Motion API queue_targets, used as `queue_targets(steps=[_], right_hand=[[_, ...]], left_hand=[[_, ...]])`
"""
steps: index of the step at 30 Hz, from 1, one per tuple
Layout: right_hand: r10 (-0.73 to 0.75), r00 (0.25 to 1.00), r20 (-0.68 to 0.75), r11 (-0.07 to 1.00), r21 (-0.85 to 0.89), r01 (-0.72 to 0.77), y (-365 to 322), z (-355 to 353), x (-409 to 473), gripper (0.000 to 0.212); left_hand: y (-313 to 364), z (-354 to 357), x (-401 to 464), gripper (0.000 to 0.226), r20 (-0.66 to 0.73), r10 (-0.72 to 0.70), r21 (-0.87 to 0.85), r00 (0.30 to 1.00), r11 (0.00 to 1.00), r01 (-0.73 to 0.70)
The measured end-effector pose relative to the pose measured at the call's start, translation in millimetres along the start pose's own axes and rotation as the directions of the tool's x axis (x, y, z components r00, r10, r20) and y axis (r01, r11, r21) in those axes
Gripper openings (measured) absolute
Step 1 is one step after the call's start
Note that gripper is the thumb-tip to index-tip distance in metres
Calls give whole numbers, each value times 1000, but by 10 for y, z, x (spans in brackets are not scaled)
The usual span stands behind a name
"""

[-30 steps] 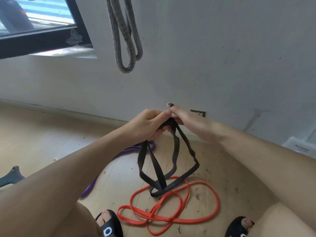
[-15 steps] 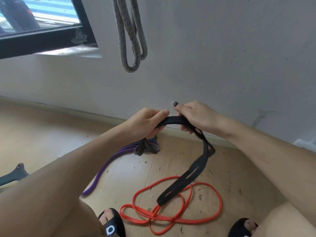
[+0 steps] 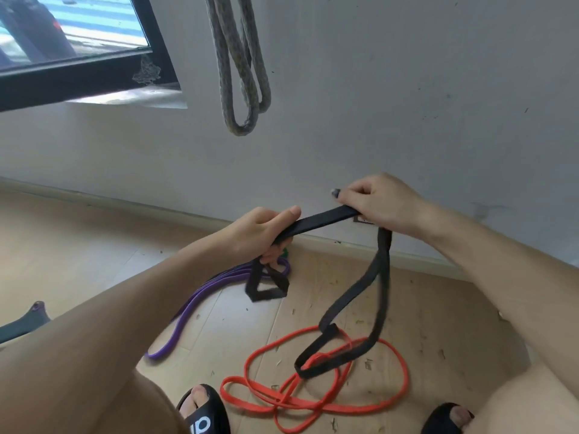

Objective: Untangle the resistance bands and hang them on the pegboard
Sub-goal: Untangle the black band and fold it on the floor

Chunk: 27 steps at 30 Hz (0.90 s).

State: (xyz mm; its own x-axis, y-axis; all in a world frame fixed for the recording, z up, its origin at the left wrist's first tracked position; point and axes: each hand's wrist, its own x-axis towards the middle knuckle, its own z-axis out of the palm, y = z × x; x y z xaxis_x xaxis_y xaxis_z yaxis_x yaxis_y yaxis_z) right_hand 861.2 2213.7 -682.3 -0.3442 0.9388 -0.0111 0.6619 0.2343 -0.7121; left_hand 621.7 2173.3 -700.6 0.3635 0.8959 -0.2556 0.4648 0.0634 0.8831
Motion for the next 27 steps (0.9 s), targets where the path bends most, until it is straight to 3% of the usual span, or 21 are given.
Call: queue_targets(steps=[4, 8, 14, 19, 27], right_hand=[[110, 967, 230, 986, 96, -135, -67, 155, -25, 70], [-2, 932, 362, 977, 201, -76, -209, 290, -72, 86], [-58, 974, 218, 983, 183, 18, -207, 237, -78, 63], [-32, 980, 196, 988, 152, 2, -133, 161, -68, 49], [-4, 977, 214, 984, 173, -34, -46, -18, -80, 51]], left_hand=[[64, 59, -9, 65, 21, 16, 11, 1000, 1000, -17], [95, 103, 0, 68, 8, 54, 0, 999, 999, -54], [91, 44, -37, 86, 96, 59, 24, 994, 998, -62], [87, 64, -65, 63, 140, 7, 65, 990, 998, -17], [78, -8, -61, 55, 128, 29, 78, 991, 996, -39]])
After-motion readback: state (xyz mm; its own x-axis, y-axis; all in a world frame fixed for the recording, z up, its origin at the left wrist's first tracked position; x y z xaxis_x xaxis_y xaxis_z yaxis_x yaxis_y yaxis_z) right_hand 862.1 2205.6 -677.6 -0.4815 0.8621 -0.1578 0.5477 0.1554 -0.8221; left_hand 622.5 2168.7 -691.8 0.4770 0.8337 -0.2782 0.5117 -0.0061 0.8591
